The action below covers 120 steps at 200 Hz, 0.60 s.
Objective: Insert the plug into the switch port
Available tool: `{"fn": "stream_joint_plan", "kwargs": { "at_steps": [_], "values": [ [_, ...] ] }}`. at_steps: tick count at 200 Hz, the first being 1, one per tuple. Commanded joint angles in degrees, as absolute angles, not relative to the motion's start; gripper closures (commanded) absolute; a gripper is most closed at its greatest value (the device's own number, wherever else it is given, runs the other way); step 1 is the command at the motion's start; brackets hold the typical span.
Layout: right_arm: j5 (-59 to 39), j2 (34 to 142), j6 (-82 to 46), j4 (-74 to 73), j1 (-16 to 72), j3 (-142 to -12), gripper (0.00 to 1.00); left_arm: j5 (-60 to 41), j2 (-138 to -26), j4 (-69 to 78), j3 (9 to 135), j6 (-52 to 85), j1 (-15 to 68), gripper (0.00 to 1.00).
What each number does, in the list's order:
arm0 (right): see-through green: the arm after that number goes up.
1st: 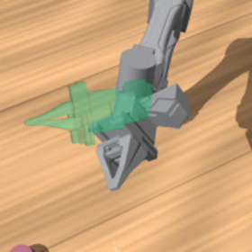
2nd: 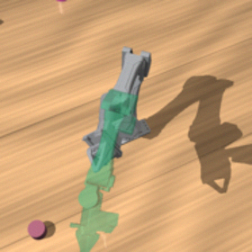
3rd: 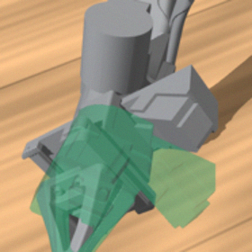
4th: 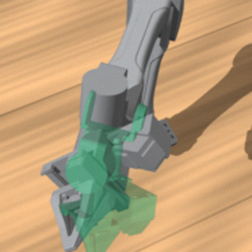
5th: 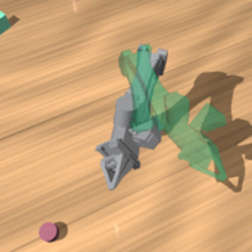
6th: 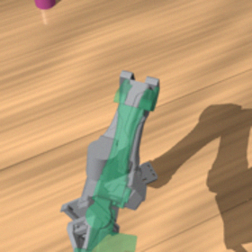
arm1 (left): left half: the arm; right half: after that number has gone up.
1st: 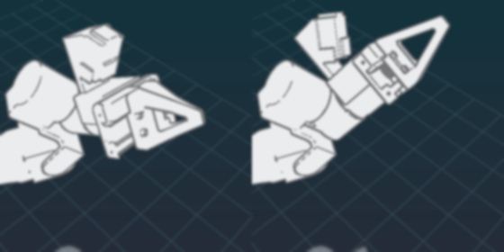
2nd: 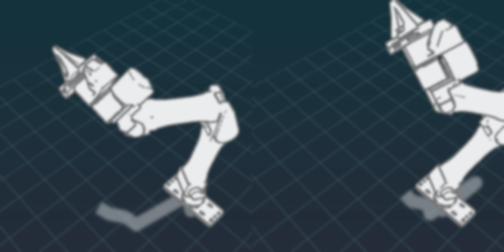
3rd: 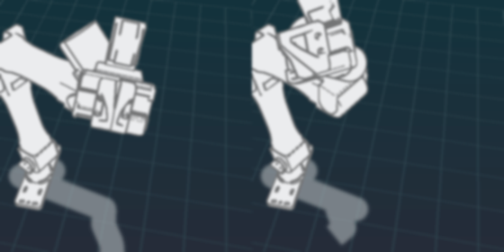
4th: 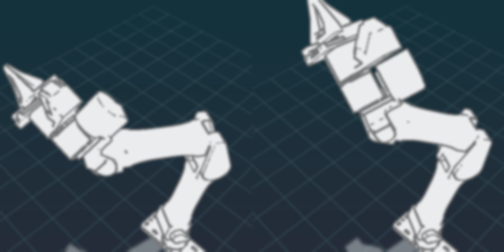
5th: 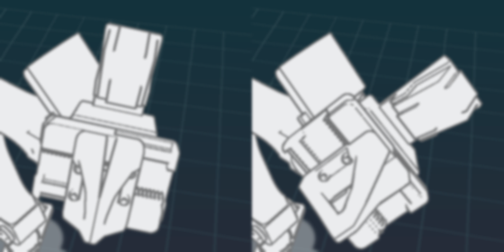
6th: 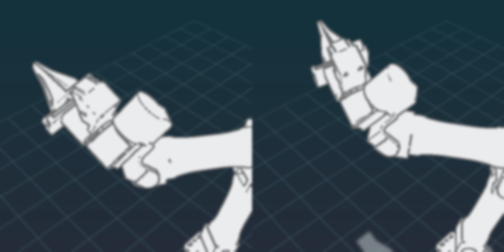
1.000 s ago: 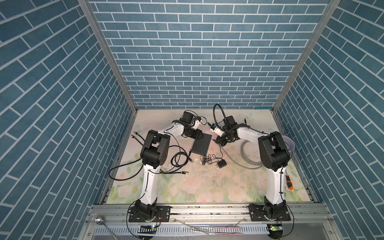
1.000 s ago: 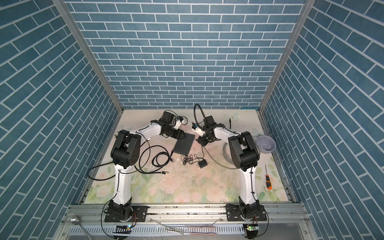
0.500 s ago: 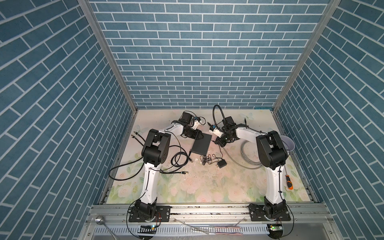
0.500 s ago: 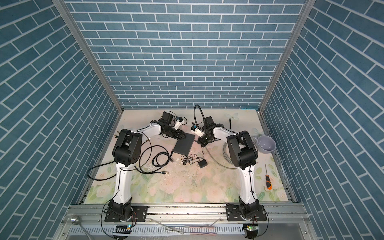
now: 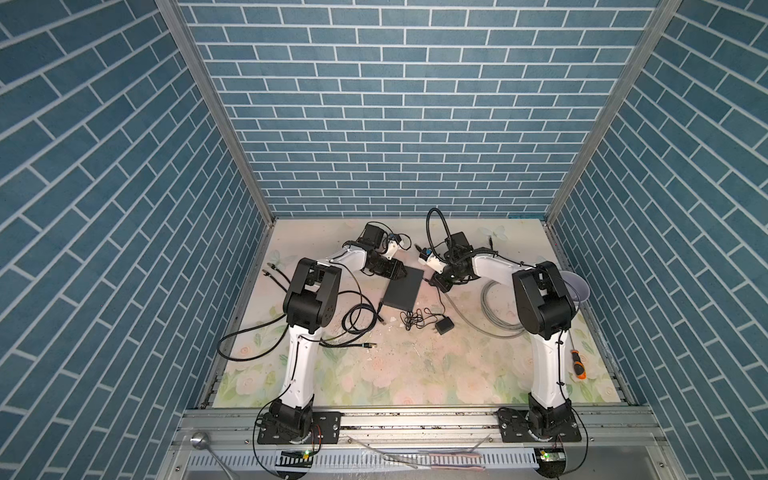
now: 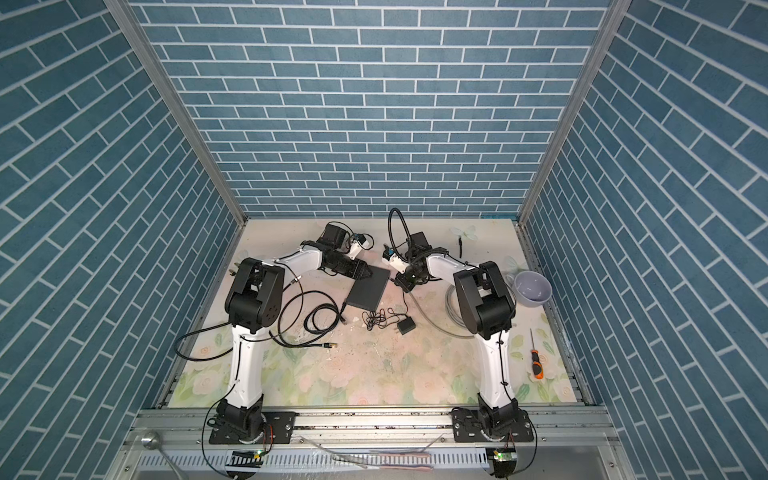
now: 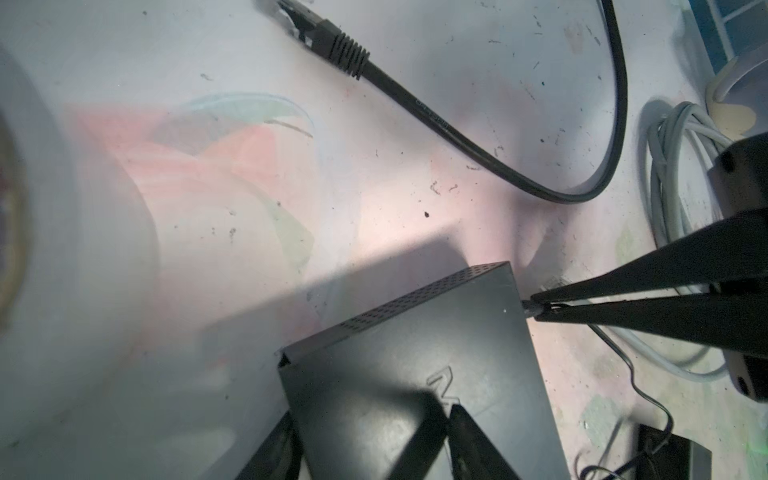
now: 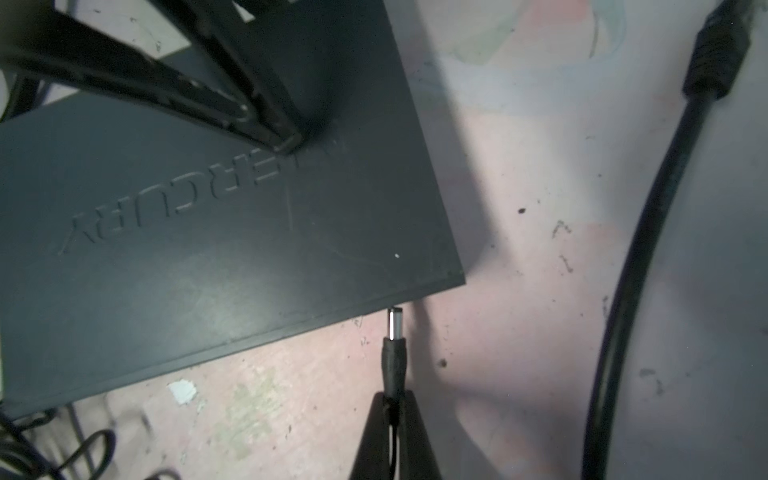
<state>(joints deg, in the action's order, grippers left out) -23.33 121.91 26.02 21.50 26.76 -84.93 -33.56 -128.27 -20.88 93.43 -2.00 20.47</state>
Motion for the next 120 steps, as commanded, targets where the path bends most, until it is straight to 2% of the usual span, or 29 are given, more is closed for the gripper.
{"fn": "stream_joint_plan", "kwargs": {
  "at_steps": [1,120],
  "values": [
    [-24.55,122.26,28.63,19.69,26.72,-85.58,1.00,-34.80,-129.37,-22.10,94.92,-2.90,20.30,0.43],
    [-28.74,121.42,32.33,22.95,27.47,-85.23,1.00,-35.50,-130.51,-22.65,96.36,-3.07,20.03,0.44]
  ]
}}
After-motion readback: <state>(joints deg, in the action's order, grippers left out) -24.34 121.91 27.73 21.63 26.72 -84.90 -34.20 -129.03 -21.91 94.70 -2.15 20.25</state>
